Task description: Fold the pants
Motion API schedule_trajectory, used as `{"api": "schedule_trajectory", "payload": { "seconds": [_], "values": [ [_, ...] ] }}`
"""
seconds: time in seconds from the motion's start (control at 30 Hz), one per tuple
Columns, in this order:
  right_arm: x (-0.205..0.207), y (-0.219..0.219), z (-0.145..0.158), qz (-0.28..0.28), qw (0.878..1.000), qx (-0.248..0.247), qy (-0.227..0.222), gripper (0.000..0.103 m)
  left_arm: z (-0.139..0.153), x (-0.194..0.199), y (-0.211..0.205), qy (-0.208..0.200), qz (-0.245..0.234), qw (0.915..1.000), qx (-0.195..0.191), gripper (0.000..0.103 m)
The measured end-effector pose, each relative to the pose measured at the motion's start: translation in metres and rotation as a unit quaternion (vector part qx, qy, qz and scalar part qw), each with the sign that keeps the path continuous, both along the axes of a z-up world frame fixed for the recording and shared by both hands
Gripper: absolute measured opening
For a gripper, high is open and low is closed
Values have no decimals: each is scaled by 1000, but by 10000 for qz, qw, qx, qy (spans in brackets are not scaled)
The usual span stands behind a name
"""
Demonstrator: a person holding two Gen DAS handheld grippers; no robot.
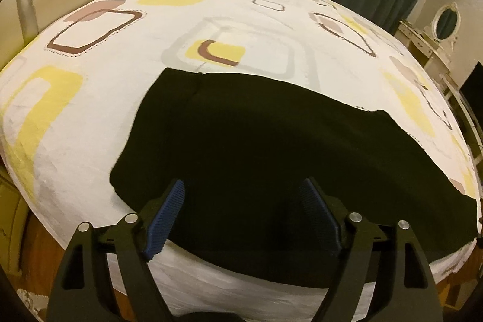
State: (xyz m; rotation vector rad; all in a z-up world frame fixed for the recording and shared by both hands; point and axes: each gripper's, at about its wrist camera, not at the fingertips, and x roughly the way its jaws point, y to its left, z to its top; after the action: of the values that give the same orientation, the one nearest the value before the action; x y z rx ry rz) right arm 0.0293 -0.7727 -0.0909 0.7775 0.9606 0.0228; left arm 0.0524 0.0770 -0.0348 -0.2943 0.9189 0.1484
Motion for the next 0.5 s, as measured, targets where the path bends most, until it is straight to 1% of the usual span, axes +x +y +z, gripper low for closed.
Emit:
{"api": "schedule_trajectory", "payload": {
  "seconds": [0.03,0.1,0.13,0.17,0.2,0.23,0.27,0.33,0.4,0.43,0.5],
  "values": [
    [3,5,-1,31,10000,77,-49,73,-1,1,2,-1,12,10000,-14,79],
    [7,8,-3,201,9984,513,-106,73,-2,2,5,10,12,10000,19,80],
    [12,17,-3,477,9972,567,-40,73,-2,2,6,-7,6,10000,46,80],
    [17,27,0,713,9970,295,66,72,-2,3,7,-20,11,10000,78,80],
    [23,39,4,870,9960,58,171,65,-2,3,8,-26,28,9999,118,80],
    [27,45,4,950,9951,40,258,49,-3,4,9,-17,42,9999,136,80],
    [29,49,3,993,9944,150,337,19,-4,4,9,-3,57,9999,138,80],
    [33,60,9,948,9940,-256,485,19,-6,4,10,41,70,9999,114,80],
    [32,61,23,750,9937,-638,543,18,-5,4,9,67,54,9998,162,80],
    [32,61,23,750,9937,-638,543,18,-4,4,8,80,33,9998,192,80],
    [27,57,34,618,9927,-908,502,18,-2,3,7,71,-21,9997,225,80]
  ]
}}
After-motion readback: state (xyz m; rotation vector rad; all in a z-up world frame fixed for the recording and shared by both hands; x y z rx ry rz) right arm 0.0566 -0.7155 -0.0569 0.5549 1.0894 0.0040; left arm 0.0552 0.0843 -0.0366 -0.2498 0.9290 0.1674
